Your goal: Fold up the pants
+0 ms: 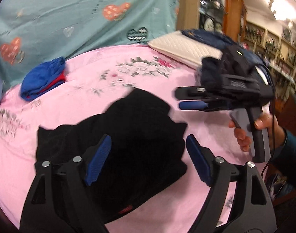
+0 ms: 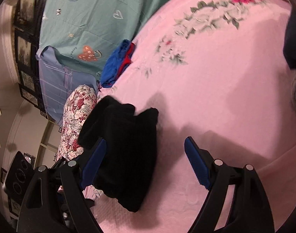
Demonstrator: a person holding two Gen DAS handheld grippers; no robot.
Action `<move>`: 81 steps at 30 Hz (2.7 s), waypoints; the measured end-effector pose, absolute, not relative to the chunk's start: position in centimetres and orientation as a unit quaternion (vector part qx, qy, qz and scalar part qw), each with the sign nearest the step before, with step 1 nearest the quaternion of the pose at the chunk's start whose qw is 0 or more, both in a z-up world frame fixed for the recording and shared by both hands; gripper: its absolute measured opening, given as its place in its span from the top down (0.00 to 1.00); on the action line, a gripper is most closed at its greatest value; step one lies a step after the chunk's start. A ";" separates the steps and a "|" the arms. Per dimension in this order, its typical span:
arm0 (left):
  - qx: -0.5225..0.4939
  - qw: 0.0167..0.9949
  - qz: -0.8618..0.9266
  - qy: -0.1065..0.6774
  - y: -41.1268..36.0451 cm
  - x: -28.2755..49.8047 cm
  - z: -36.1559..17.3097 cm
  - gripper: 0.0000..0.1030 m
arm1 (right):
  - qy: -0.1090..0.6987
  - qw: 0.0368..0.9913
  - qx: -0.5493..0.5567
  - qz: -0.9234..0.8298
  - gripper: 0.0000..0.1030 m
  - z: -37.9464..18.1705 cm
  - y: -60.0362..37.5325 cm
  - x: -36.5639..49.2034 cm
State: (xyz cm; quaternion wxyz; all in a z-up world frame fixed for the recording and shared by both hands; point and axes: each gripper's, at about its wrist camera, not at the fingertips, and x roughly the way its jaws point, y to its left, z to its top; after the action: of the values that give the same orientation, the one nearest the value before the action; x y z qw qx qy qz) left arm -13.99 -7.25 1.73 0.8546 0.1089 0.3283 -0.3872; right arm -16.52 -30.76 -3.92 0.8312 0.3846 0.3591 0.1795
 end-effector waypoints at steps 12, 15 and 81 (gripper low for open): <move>-0.050 0.865 -0.205 0.455 4.9 -6.1 -2.5 0.18 | 0.429 0.801 0.326 0.261 0.15 -2.6 -23.1 -13.7; -0.071 0.857 -0.191 0.473 7.7 -6.1 -3.5 0.18 | 0.450 0.804 0.310 0.235 0.18 -4.1 -23.2 -13.7; -0.085 0.848 -0.191 0.486 11.4 -4.4 -3.2 0.25 | 0.494 0.769 0.371 0.165 0.21 -3.7 -25.2 -18.8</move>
State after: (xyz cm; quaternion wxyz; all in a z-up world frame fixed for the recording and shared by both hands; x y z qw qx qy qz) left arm -4.42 11.36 -3.22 0.8484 -0.0849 0.4862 -0.1912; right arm -18.85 -25.23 -3.73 0.7690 0.3712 0.4937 0.1646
